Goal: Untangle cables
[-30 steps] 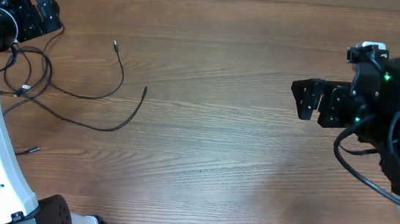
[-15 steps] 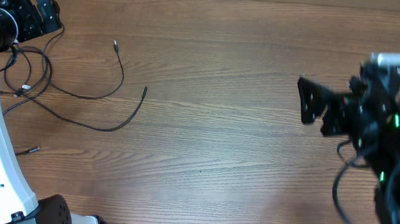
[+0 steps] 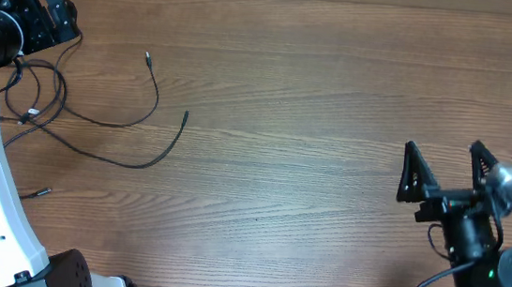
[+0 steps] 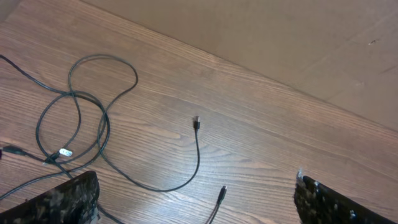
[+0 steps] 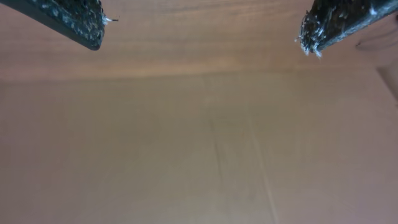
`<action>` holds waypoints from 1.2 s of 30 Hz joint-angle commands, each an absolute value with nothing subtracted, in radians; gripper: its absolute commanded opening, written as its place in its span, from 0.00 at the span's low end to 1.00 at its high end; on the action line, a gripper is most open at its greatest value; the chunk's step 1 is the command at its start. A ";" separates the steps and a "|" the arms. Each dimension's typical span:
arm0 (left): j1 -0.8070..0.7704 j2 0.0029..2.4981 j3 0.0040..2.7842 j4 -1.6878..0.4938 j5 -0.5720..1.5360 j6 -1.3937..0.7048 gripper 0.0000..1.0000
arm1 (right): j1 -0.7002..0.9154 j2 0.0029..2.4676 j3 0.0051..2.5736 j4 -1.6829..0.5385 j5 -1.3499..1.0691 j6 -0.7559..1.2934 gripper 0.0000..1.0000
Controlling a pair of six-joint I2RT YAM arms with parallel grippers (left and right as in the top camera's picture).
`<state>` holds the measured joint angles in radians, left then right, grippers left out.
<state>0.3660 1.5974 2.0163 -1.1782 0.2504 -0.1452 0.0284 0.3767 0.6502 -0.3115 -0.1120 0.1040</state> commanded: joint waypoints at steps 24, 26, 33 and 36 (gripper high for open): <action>0.364 1.600 2.023 -1.175 0.252 -0.127 1.00 | 0.017 0.002 0.104 0.009 -0.087 0.077 1.00; 0.364 1.600 2.023 -1.175 0.252 -0.127 1.00 | 0.017 0.002 0.076 0.022 -0.087 0.077 1.00; 0.364 1.600 2.023 -1.175 0.252 -0.127 1.00 | 0.017 0.002 0.008 -0.059 -0.087 0.077 1.00; 0.364 1.600 2.023 -1.175 0.252 -0.127 1.00 | 0.017 0.003 0.008 -0.077 -0.083 0.077 1.00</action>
<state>0.3660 1.5974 2.0163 -1.1786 0.2504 -0.1452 0.0200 0.0147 0.0185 -0.0822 -0.0959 0.0895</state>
